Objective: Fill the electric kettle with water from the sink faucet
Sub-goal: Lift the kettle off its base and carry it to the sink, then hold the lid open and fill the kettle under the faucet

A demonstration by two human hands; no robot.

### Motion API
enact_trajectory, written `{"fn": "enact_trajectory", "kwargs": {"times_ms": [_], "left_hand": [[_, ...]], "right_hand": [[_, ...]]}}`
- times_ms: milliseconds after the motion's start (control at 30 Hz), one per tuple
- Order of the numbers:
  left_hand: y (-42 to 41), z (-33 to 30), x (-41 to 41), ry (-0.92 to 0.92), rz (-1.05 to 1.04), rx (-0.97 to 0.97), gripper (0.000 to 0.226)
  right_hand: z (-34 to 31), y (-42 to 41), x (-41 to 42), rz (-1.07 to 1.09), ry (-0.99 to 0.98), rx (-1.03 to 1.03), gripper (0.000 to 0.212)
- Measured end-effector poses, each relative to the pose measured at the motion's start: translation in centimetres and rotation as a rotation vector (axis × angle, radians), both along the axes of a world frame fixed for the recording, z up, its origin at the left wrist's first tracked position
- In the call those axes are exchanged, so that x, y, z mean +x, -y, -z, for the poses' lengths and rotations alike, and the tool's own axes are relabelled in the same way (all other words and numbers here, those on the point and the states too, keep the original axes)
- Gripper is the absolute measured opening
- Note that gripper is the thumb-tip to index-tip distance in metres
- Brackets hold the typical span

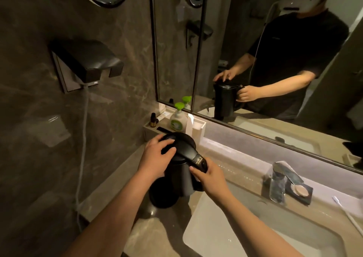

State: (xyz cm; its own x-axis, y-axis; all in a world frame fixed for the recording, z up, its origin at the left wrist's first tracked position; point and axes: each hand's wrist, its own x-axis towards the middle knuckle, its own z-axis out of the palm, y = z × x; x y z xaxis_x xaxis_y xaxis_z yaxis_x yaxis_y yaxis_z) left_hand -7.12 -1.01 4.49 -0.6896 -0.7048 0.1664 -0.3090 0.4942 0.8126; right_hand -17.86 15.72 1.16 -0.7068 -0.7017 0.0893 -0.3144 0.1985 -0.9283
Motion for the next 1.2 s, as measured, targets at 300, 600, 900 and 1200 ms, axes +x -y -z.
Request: {"fn": "enact_trajectory", "kwargs": {"times_ms": [300,600,900,1200], "left_hand": [[-9.9,-2.5,-6.6,-0.180,0.391,-0.064,0.037],[-16.0,1.5,-13.0,-0.037,0.526,0.093,0.031],[-21.9,6.0,-21.3,0.329,0.812,-0.127,0.045],[-23.5,8.6,-28.5,0.337,0.858,-0.682,0.044]], "right_hand": [[0.4,-10.7,-3.2,0.233,-0.052,0.202,0.019],[4.8,-24.3,-3.9,0.581,0.196,0.172,0.018],[9.7,-30.3,-6.2,0.710,0.399,0.088,0.020],[12.5,-29.1,-9.1,0.733,0.547,0.006,0.022]]}}
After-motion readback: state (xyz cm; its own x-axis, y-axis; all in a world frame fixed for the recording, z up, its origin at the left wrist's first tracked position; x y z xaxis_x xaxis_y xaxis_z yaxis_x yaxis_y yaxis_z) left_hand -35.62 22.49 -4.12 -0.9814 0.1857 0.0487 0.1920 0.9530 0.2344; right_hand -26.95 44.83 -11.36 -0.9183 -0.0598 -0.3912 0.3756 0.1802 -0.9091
